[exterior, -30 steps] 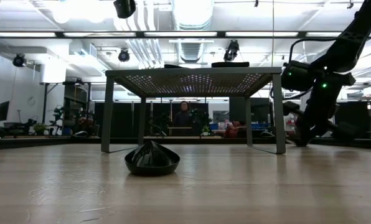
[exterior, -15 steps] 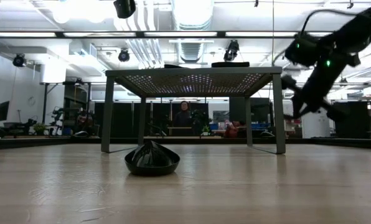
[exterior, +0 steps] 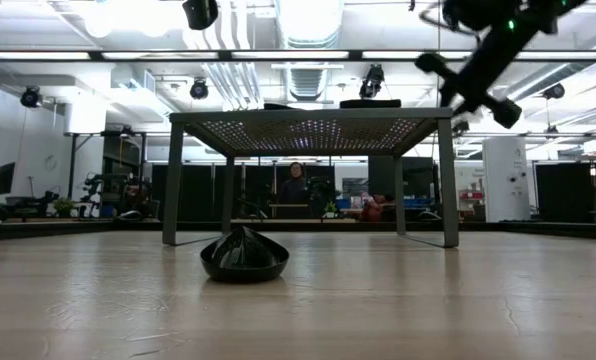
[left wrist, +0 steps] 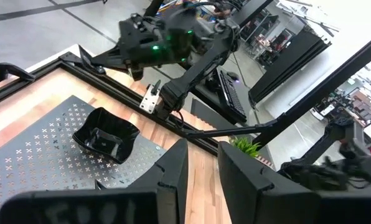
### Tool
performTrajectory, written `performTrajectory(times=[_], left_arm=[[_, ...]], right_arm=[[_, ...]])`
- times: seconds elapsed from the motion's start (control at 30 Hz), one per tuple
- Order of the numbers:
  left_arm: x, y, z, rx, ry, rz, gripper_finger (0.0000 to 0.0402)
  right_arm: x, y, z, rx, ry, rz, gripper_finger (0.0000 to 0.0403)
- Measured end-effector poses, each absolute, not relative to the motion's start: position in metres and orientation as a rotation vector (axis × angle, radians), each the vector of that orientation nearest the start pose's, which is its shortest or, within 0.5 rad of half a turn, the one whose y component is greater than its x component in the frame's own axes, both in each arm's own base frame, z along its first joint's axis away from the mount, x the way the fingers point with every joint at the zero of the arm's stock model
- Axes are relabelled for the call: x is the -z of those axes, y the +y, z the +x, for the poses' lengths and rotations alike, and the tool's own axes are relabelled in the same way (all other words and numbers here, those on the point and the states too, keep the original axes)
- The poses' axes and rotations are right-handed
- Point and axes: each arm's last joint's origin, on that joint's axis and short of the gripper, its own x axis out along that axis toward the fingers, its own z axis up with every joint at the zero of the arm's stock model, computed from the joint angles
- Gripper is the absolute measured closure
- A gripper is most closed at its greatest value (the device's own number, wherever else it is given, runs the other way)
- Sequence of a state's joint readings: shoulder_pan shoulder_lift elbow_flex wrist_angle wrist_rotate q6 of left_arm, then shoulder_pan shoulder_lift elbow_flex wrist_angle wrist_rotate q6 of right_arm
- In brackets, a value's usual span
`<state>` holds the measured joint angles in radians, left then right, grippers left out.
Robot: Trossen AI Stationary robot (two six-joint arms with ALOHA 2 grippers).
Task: Pick & Place Mini shaped plates
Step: Stack the black drop shaped plate on top of the other black drop shaped plates on the shelf
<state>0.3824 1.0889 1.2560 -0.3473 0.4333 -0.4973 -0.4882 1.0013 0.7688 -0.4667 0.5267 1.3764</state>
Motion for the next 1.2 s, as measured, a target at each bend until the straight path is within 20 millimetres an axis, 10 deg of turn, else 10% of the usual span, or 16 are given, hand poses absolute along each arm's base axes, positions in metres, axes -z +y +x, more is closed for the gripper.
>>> performTrajectory(times=[0.47, 0.83, 1.2], left_arm=[[-0.421, 0.072, 0.21, -0.011, 0.169, -0.592, 0.0321], [-0.428, 0.067, 0.199, 0.004, 0.134, -0.529, 0.0321], [-0.438, 0.06, 0.18, 0.024, 0.095, -0.476, 0.0321]], right_arm=[[-0.328, -0.041, 0.239, 0.936, 0.09, 1.115, 0.0395], [-0.328, 0.045, 0.313, 1.0, -0.045, 1.245, 0.0395], [-0.308, 0.083, 0.389, 1.178, 0.021, 1.262, 0.0395]])
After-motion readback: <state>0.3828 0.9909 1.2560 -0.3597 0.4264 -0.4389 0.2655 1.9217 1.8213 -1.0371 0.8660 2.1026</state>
